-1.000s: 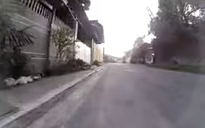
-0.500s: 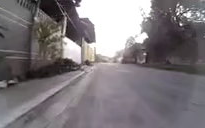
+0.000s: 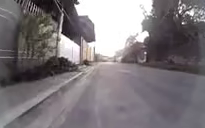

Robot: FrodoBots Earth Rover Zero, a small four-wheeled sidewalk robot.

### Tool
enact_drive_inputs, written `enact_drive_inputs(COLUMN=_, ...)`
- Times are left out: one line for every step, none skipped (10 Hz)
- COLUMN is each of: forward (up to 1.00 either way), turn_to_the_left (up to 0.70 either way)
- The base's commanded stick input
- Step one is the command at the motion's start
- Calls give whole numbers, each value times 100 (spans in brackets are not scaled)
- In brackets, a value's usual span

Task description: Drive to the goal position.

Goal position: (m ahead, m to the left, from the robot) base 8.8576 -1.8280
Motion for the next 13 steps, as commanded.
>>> enact_drive_inputs(forward=100, turn_to_the_left=0)
enact_drive_inputs(forward=100, turn_to_the_left=0)
enact_drive_inputs(forward=100, turn_to_the_left=0)
enact_drive_inputs(forward=100, turn_to_the_left=0)
enact_drive_inputs(forward=100, turn_to_the_left=0)
enact_drive_inputs(forward=100, turn_to_the_left=0)
enact_drive_inputs(forward=100, turn_to_the_left=0)
enact_drive_inputs(forward=100, turn_to_the_left=0)
enact_drive_inputs(forward=100, turn_to_the_left=0)
enact_drive_inputs(forward=100, turn_to_the_left=0)
enact_drive_inputs(forward=100, turn_to_the_left=0)
enact_drive_inputs(forward=100, turn_to_the_left=0)
enact_drive_inputs(forward=100, turn_to_the_left=0)
